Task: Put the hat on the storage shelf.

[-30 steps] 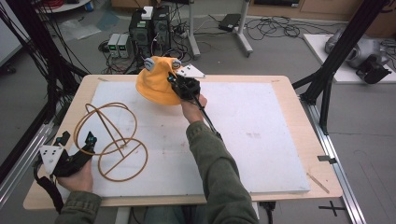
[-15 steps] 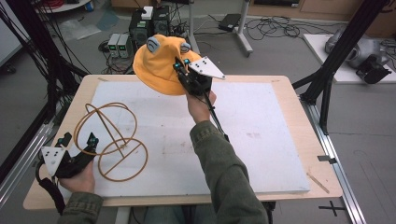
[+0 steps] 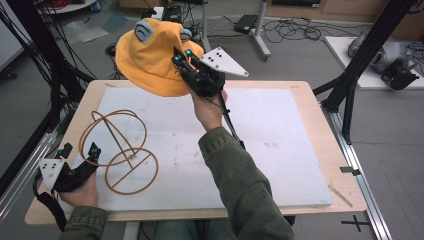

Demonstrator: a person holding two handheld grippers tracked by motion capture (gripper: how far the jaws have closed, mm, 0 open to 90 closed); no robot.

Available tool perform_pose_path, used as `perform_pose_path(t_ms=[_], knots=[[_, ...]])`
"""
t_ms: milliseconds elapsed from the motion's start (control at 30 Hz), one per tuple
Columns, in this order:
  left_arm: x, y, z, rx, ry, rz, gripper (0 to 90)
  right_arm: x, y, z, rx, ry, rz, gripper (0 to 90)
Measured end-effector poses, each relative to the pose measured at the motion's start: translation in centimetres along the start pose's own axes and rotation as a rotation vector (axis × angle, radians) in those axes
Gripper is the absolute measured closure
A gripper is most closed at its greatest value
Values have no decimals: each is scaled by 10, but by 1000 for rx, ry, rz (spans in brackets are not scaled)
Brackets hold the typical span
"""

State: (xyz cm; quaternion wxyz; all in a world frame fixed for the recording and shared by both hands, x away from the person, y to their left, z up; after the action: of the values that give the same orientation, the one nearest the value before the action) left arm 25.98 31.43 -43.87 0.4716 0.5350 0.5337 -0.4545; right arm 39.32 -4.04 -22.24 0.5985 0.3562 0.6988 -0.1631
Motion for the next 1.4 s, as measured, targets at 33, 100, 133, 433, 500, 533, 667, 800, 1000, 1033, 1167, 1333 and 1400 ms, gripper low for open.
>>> perform_pose_path(t_ms=[33,100,133,433,500,533,667,800,1000,1033,1167,1333,1400], knots=[[0,0,0,0,1,0,219,0,0,0,0,0,0,872],[0,0,0,3,1,-2,219,-3,1,-11,-37,-2,-1,872],[0,0,-1,2,1,0,219,-5,2,-22,-77,1,-3,871],[0,0,-3,-1,-16,5,219,-4,1,-61,-233,-16,-46,871],[0,0,-4,-1,-14,6,219,0,0,-69,-265,-20,-67,870],[0,0,-4,-2,-14,6,219,3,-1,-74,-299,-11,-87,870],[0,0,-4,0,-10,0,220,10,0,-82,-339,2,-121,868],[1,0,-5,1,-15,-3,220,20,0,-90,-379,13,-159,868],[3,0,-8,-8,-28,-6,220,43,0,-99,-434,6,-246,869],[3,0,-9,-9,-28,-9,220,47,0,-100,-442,11,-257,869],[3,0,-9,-9,-29,-10,220,58,2,-101,-459,36,-284,869],[4,0,-11,-12,-28,-11,220,71,6,-105,-466,35,-321,869],[4,1,-12,-15,-31,-10,220,74,5,-105,-465,38,-321,869]])
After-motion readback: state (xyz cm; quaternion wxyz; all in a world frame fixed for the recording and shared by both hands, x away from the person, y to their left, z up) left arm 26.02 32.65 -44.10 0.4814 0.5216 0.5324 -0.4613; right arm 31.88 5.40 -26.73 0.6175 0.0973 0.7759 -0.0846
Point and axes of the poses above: each handheld gripper's, and its own axes: y roughly forward along the jaws, x roughly out of its underside, z roughly to its right, the point moved 1 cm from there along y, roughly forward along the jaws, and after that the axes turned 13 degrees about y, right-handed, at the moved point
